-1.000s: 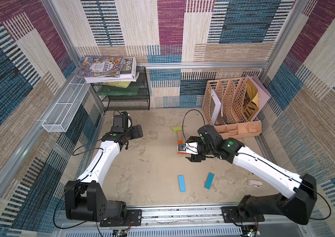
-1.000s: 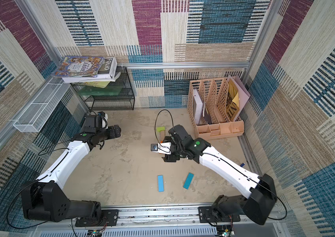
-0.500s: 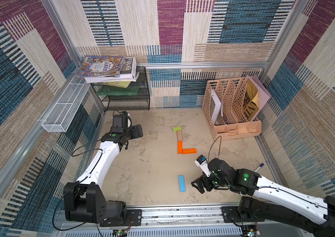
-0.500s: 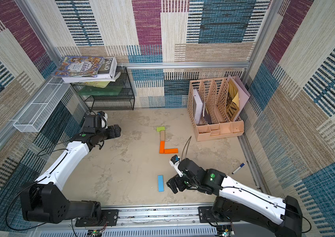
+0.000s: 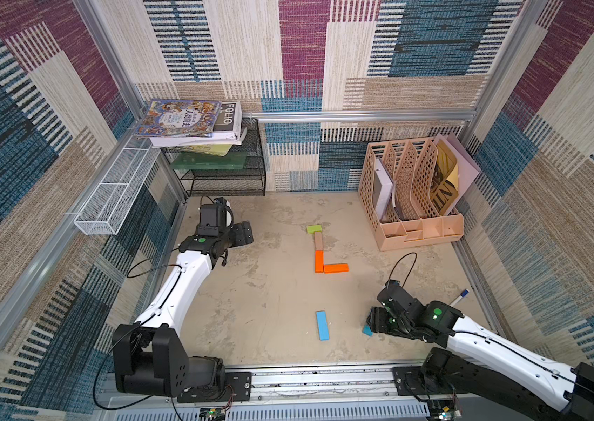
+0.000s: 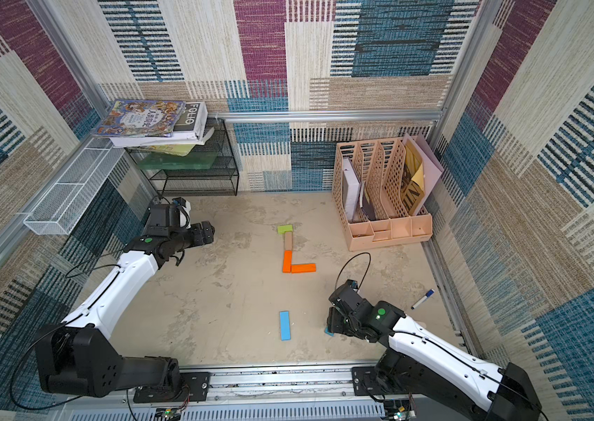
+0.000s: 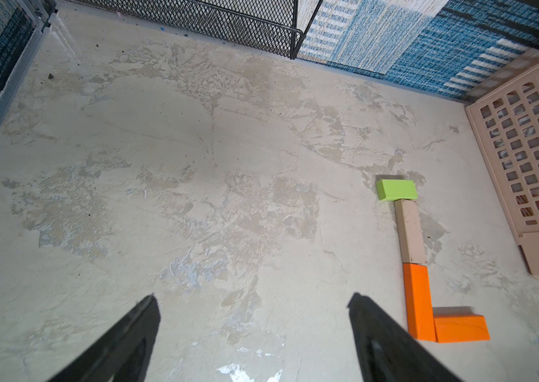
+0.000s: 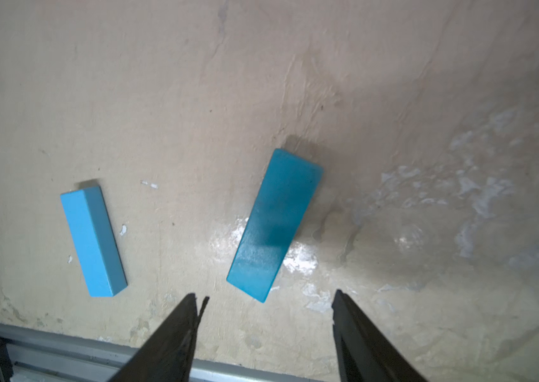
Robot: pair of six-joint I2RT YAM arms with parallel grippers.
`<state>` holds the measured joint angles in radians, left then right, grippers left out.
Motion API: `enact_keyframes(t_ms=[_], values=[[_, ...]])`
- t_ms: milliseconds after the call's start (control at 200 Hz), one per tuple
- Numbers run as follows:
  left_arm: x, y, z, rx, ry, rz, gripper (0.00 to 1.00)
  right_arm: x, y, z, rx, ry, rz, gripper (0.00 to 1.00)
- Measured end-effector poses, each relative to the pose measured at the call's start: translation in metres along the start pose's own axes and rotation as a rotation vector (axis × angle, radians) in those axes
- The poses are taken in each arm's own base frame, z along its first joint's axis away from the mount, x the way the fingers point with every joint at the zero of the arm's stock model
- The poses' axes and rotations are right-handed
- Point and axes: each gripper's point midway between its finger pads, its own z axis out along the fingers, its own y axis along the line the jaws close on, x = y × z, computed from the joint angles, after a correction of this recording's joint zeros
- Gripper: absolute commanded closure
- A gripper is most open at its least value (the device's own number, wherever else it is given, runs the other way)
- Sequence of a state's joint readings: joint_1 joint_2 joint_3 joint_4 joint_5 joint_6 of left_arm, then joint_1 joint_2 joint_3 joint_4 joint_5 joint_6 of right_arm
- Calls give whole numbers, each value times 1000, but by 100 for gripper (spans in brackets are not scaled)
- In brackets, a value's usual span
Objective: Assemble a giraffe with building blocks
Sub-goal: Pick up the building block from the center of the board.
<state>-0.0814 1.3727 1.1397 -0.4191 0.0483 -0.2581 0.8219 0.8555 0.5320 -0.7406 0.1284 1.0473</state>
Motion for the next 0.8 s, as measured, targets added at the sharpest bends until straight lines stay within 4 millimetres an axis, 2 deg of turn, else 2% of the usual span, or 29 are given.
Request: enact_keyframes(t_ms=[205, 340, 661, 691, 756, 801], values=[[0, 0, 0, 0, 0, 0, 7, -1, -5, 11, 98, 32, 119, 34], [0, 0, 0, 0, 0, 0, 7, 0, 3, 20, 161, 73, 149, 35], [-1, 0, -1, 1, -3, 0, 7, 17, 7, 38, 205, 133, 176, 42], [-1, 0, -1, 1, -3, 0, 7, 19, 6, 39, 207, 135, 175, 45], [-1, 0, -1, 1, -3, 0, 7, 25, 4, 42, 208, 148, 172, 64], [-1, 0, -1, 1, -4, 0, 7, 29, 2, 44, 210, 156, 168, 71]])
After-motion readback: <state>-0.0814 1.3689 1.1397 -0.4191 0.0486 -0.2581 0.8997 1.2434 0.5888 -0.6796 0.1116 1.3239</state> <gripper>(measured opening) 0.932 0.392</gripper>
